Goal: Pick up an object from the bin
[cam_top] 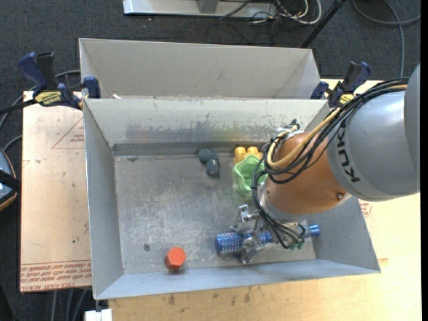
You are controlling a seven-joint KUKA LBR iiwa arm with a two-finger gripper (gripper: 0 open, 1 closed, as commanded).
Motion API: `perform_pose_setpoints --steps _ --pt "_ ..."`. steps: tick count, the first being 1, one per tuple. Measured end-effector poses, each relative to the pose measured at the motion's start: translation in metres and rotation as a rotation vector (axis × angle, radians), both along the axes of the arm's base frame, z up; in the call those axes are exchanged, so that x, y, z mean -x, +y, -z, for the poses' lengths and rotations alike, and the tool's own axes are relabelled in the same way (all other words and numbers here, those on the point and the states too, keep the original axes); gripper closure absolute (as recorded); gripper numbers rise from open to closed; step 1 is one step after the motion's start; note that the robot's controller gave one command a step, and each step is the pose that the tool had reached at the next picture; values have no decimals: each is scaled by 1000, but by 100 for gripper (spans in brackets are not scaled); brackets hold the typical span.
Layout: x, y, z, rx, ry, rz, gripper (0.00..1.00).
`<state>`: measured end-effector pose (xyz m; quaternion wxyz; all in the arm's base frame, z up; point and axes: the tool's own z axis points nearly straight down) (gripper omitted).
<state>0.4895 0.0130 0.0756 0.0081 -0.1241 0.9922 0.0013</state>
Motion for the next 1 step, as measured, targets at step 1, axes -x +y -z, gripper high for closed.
perform_pose_setpoints --steps 1 --pt "3 -6 -151 6 7 -156 100"
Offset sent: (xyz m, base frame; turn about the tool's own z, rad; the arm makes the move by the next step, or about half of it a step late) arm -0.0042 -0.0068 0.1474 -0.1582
